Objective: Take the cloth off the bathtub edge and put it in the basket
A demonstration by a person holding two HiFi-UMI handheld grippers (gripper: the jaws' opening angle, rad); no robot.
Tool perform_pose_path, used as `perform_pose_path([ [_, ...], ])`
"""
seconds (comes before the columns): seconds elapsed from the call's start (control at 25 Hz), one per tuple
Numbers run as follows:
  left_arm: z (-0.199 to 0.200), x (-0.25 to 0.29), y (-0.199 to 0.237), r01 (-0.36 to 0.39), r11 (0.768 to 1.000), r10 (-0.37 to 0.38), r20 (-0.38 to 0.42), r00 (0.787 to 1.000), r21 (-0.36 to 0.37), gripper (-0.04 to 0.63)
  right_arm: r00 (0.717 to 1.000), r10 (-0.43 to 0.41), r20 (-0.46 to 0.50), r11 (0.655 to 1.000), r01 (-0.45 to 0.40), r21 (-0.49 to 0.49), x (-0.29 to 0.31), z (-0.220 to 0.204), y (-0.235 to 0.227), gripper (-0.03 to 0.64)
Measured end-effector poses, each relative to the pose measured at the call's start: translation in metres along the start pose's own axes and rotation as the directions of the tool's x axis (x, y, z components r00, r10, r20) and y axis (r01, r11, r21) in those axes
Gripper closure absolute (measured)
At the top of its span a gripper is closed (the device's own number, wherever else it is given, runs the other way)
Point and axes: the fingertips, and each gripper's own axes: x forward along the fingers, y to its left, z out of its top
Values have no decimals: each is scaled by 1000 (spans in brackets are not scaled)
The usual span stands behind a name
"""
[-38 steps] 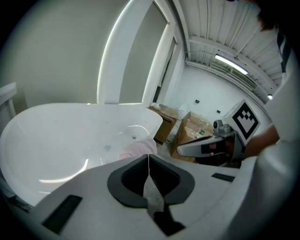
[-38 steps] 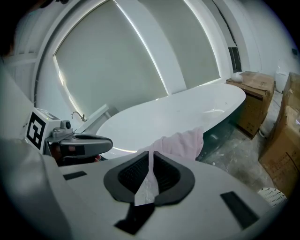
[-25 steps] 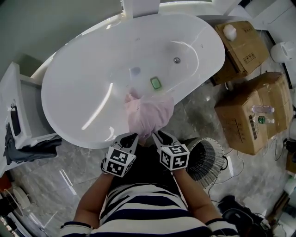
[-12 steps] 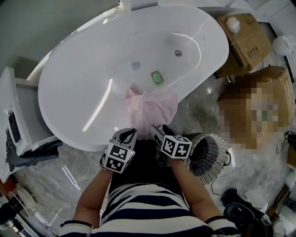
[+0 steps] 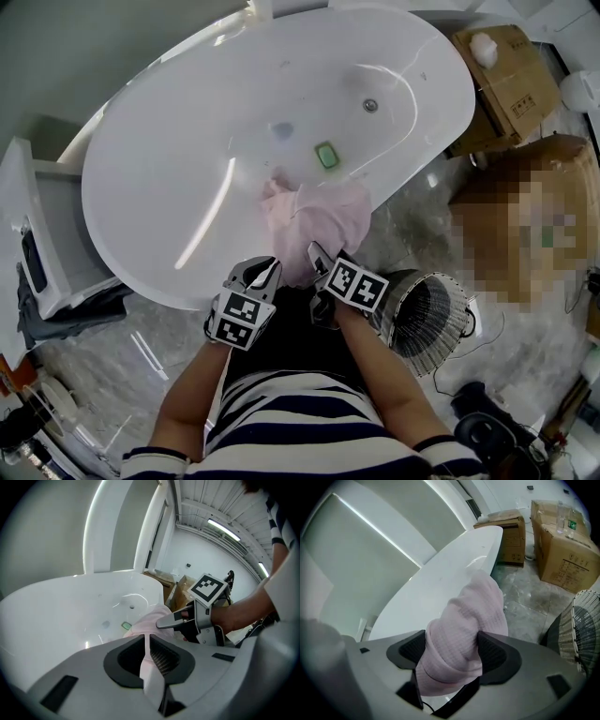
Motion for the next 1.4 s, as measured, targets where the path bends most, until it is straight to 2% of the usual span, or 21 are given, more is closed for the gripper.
perform_pose_path([
  [0.12, -5, -1, 3, -11, 1000, 11, -12, 1000, -3, 572, 999, -9, -47, 999, 11, 34, 9, -1, -3, 279],
  [0.4, -4, -4, 3, -15, 1000, 15, -8, 1000, -7, 572, 991, -44, -130, 999, 47, 16, 16, -3, -4, 282],
  [0.68, 0, -9, 9, -38, 999, 38, -3, 999, -23, 572, 992, -95, -84, 995, 95, -1, 7, -2, 0, 361],
  [1.0, 0, -8, 4, -27, 999, 27, -3, 1000, -34, 572, 988, -150, -41, 982, 144, -124, -4, -3, 4, 463],
  [1.16, 0, -9, -3, -16, 1000, 16, -8, 1000, -26, 572, 992, -126, -17, 978, 122, -170, -9, -4, 11, 486],
  [1.4, -4, -13, -5, -15, 1000, 15, -7, 1000, -7, 572, 1000, -16, 13, 976, 19, -217, -21, -11, 30, 492],
])
